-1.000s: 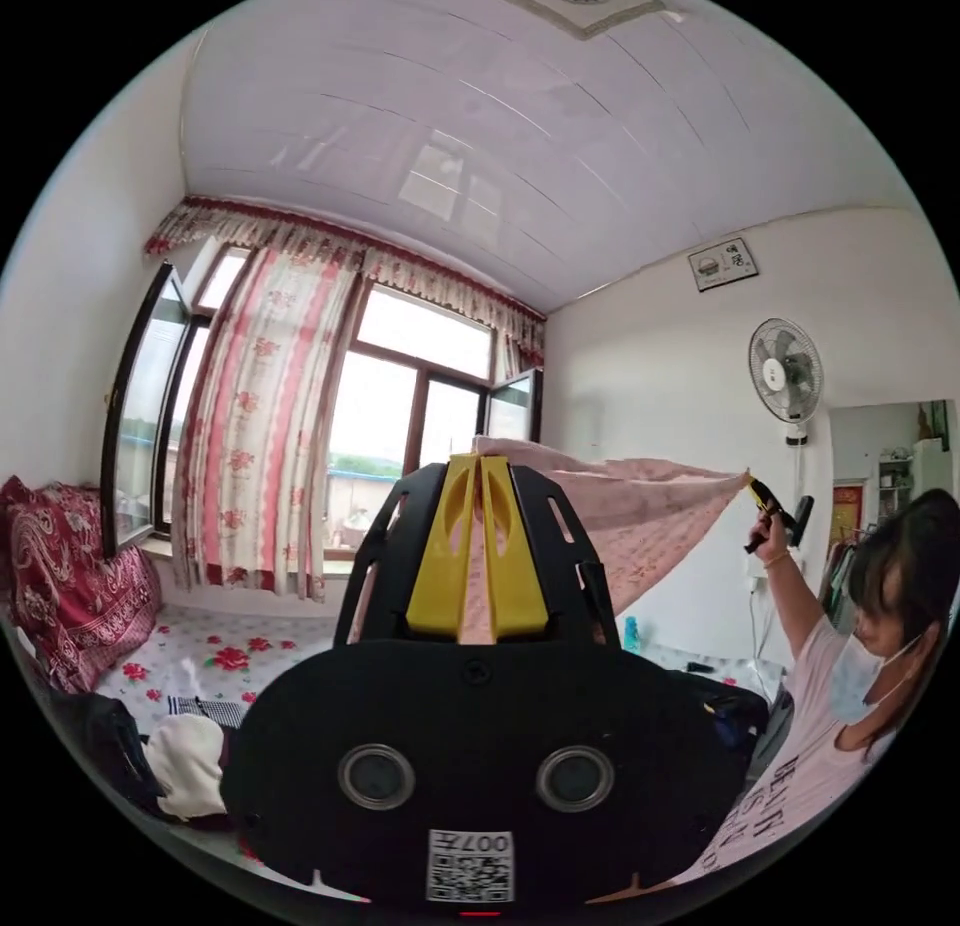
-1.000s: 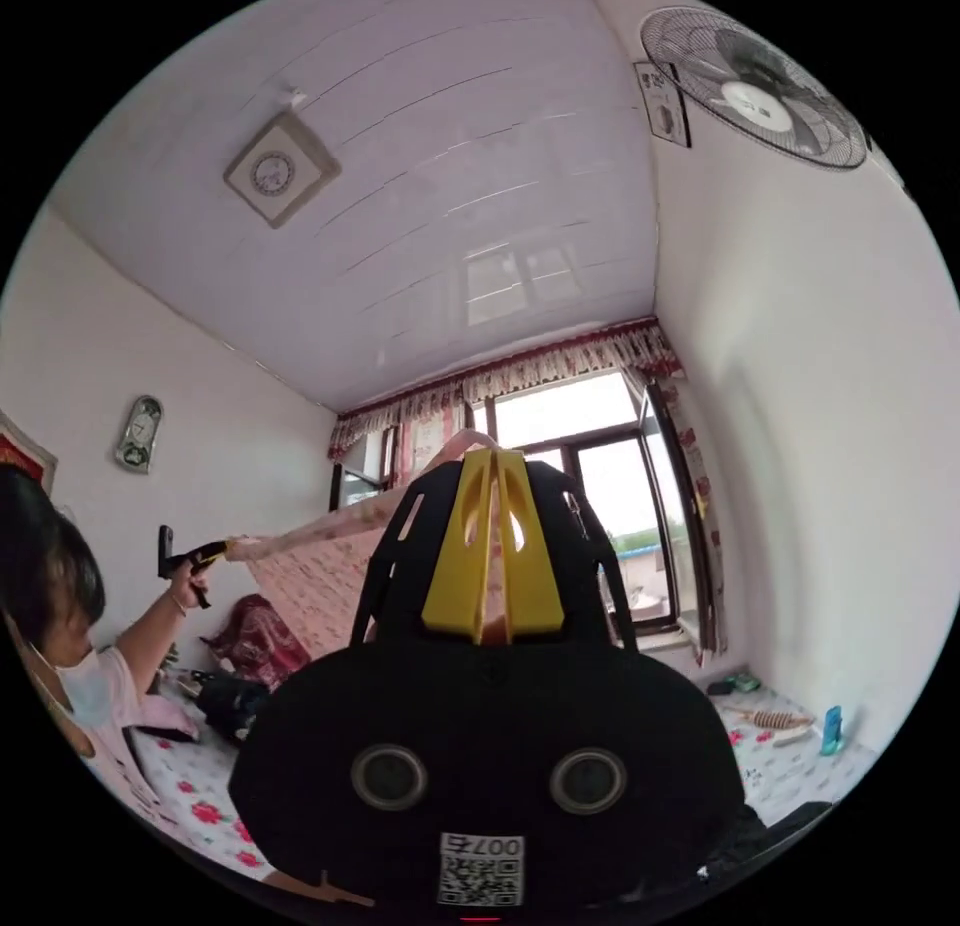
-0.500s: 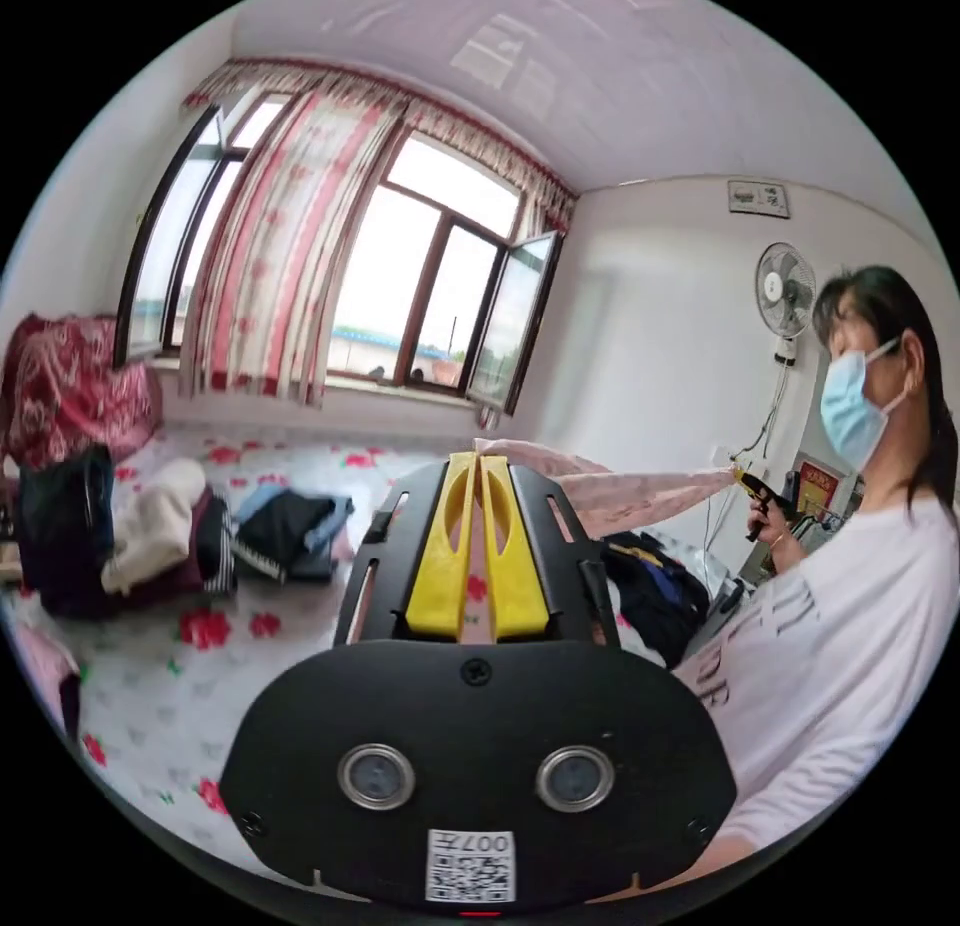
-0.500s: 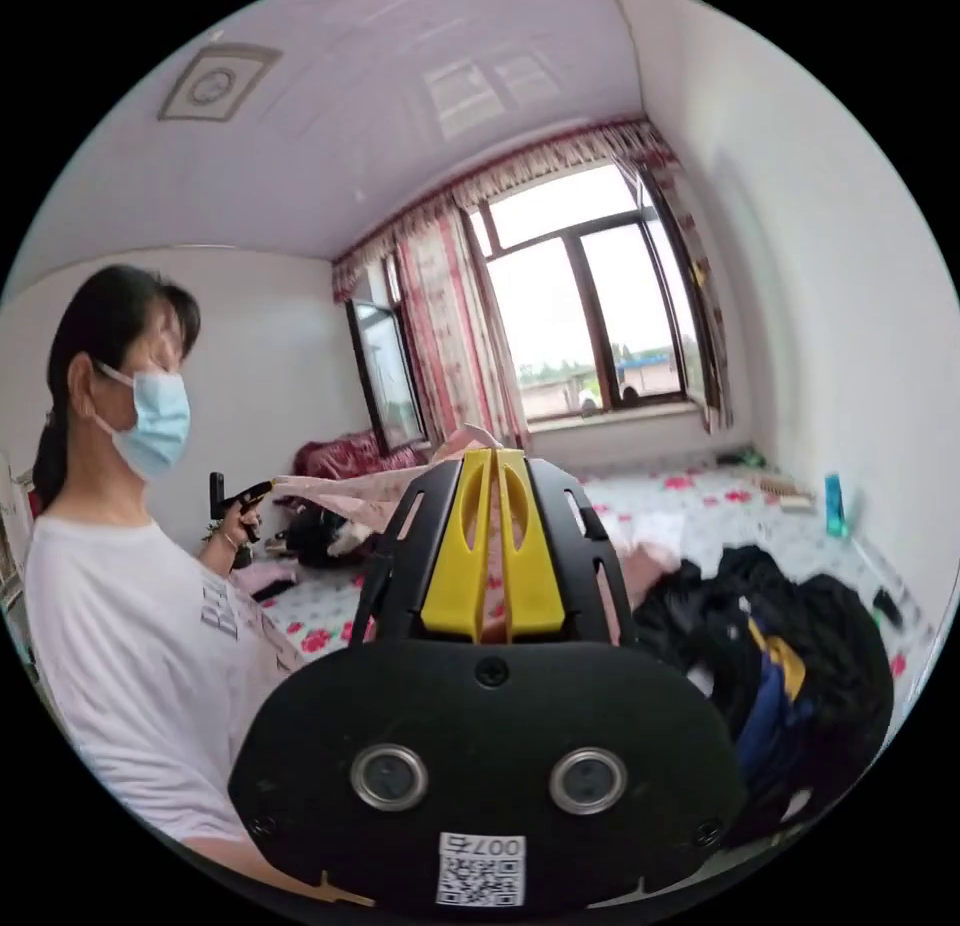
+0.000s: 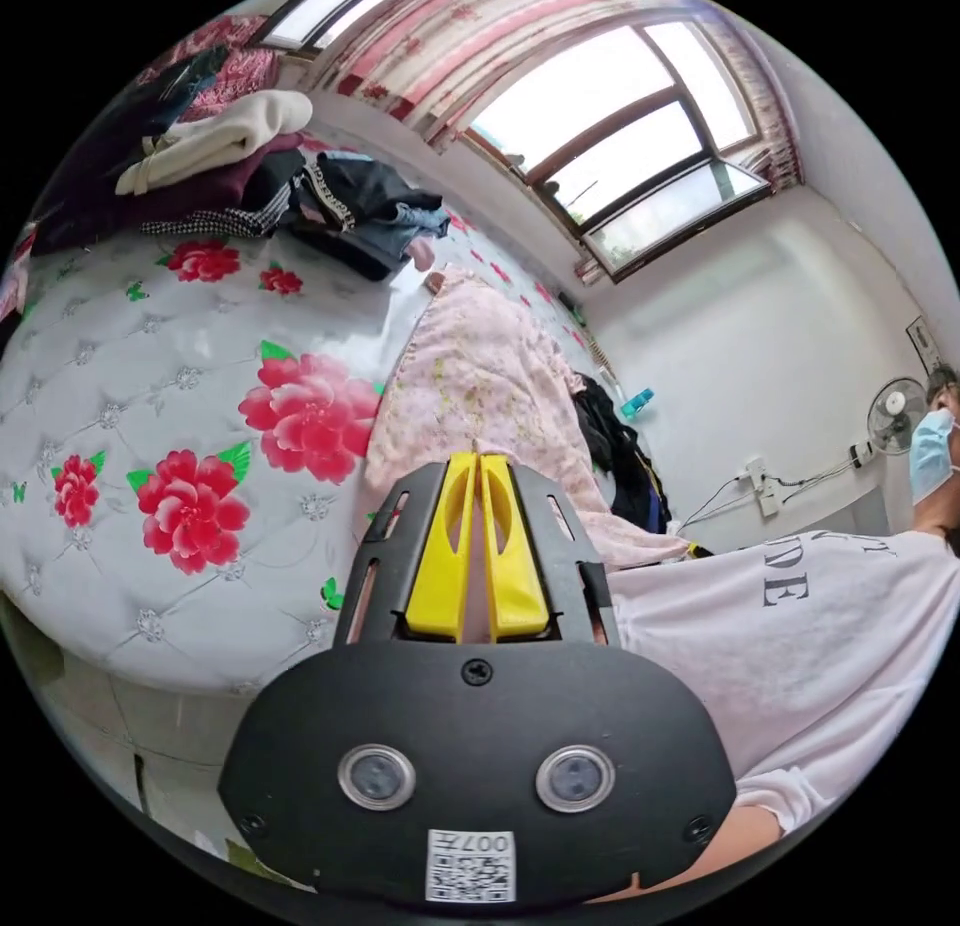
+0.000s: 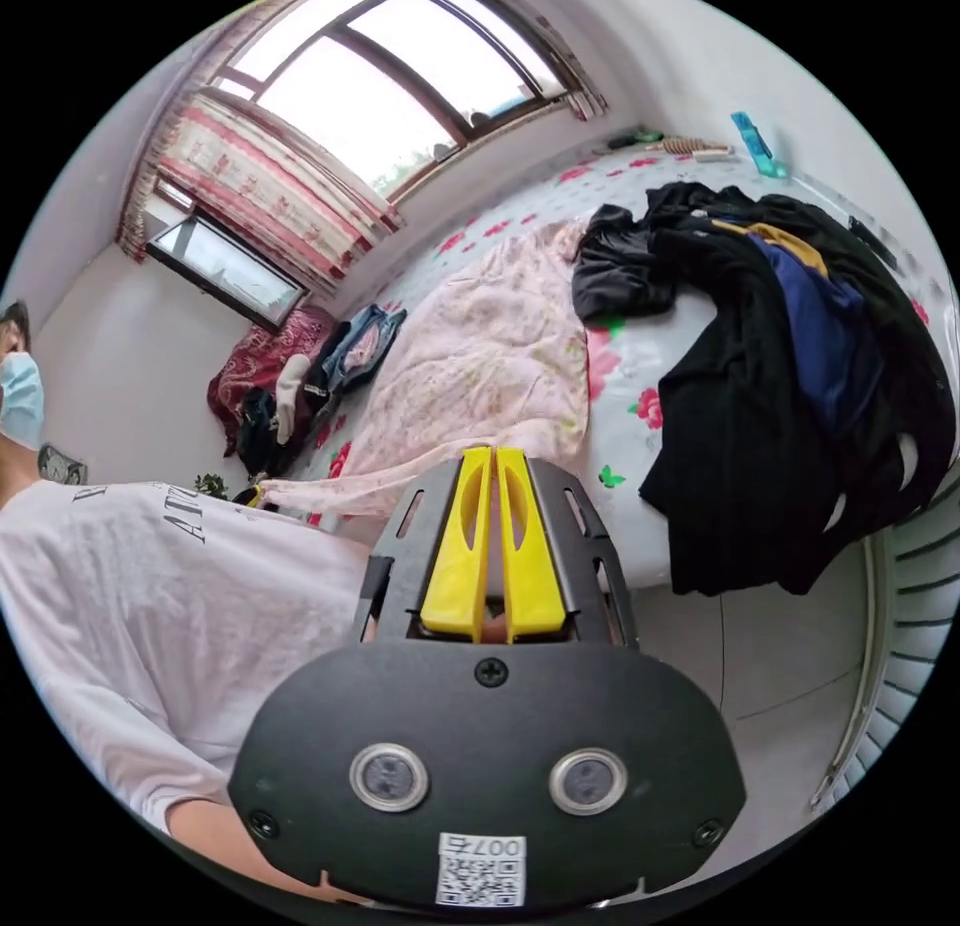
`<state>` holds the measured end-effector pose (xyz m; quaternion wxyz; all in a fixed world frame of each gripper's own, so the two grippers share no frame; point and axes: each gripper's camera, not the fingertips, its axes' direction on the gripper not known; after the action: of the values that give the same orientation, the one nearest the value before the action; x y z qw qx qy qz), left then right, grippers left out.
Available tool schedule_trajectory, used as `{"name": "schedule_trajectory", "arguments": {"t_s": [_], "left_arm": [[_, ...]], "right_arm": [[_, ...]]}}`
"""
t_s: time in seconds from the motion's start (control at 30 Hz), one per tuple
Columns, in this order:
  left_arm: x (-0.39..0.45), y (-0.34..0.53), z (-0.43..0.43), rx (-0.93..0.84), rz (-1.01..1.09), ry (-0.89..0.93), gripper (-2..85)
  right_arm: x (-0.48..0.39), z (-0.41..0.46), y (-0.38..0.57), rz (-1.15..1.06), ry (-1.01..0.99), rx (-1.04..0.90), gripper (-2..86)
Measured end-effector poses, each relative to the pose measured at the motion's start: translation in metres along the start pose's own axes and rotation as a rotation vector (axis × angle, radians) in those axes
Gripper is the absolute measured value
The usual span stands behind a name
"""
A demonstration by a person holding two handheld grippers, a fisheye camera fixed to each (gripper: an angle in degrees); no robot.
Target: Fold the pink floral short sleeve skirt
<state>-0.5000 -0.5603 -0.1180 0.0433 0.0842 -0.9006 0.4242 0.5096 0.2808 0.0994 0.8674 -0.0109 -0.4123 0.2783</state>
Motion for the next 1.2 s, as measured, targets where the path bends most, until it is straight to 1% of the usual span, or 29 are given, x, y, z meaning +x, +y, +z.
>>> {"name": "schedule_trajectory", "arguments": {"t_s": [0.1,0.23,0.3,0.33,0.37,0.4,0.43,0.47,0.5,0.53,0.57,0.6,0.63,0.67,0.7,0.77,0.8,0.87,0.97,1.1,1.2], "left_arm": [[-0.02,-0.029,0.026,-0.03,-0.038,0.059,-1.0],[-0.037,-0.106,0.074,-0.06,-0.067,0.107,-1.0],[-0.037,-0.153,0.097,-0.072,-0.068,0.121,-1.0],[-0.033,-0.189,0.112,-0.076,-0.056,0.116,-1.0],[-0.026,-0.228,0.125,-0.072,-0.061,0.111,-1.0],[-0.021,-0.248,0.13,-0.065,-0.063,0.116,-1.0],[-0.008,-0.293,0.135,-0.028,-0.065,0.148,-1.0],[0.011,-0.34,0.133,0.021,-0.065,0.222,-1.0],[0.023,-0.364,0.129,0.046,-0.059,0.252,-1.0],[0.056,-0.41,0.111,0.105,-0.016,0.282,-1.0],[0.098,-0.45,0.082,0.175,0.068,0.279,-1.0],[0.12,-0.467,0.065,0.216,0.116,0.272,-1.0],[0.162,-0.491,0.026,0.301,0.204,0.273,-1.0],[0.201,-0.504,-0.016,0.393,0.283,0.3,-1.0],[0.217,-0.506,-0.037,0.438,0.314,0.317,-1.0],[0.27,-0.495,-0.115,0.594,0.447,0.353,-1.0],[0.28,-0.488,-0.132,0.626,0.475,0.348,-1.0],[0.308,-0.454,-0.187,0.723,0.547,0.334,-1.0],[0.318,-0.403,-0.232,0.796,0.598,0.3,-1.0],[0.307,-0.353,-0.261,0.771,0.603,0.327,-1.0],[0.299,-0.312,-0.275,0.72,0.636,0.308,-1.0]], "right_arm": [[0.017,0.022,-0.027,0.041,-0.036,-0.031,-0.3],[0.032,0.057,-0.09,0.043,-0.056,-0.062,-0.3],[0.042,0.08,-0.154,0.056,-0.097,-0.043,-0.3],[0.044,0.086,-0.173,0.06,-0.107,-0.035,-0.3],[0.047,0.094,-0.216,0.084,-0.129,-0.014,-0.3],[0.045,0.096,-0.263,0.107,-0.151,0.027,-0.3],[0.042,0.094,-0.288,0.116,-0.167,0.056,-0.3],[0.028,0.079,-0.341,0.13,-0.215,0.139,-0.3],[0.001,0.047,-0.394,0.1,-0.275,0.256,-0.3],[-0.019,0.027,-0.418,0.058,-0.3,0.314,-0.3],[-0.066,-0.02,-0.459,-0.053,-0.305,0.421,-0.3],[-0.117,-0.073,-0.487,-0.169,-0.268,0.53,-0.3],[-0.142,-0.1,-0.495,-0.225,-0.248,0.59,-0.3],[-0.187,-0.153,-0.5,-0.325,-0.22,0.718,-0.3],[-0.225,-0.202,-0.493,-0.404,-0.203,0.838,-0.3],[-0.27,-0.261,-0.469,-0.493,-0.183,0.971,-0.3],[-0.292,-0.289,-0.447,-0.55,-0.165,1.031,-0.3],[-0.314,-0.316,-0.411,-0.616,-0.146,1.091,-0.3],[-0.321,-0.34,-0.356,-0.676,-0.157,1.107,-0.3],[-0.296,-0.354,-0.296,-0.671,-0.188,1.04,-0.4],[-0.28,-0.352,-0.255,-0.679,-0.173,0.984,-0.3]]}}
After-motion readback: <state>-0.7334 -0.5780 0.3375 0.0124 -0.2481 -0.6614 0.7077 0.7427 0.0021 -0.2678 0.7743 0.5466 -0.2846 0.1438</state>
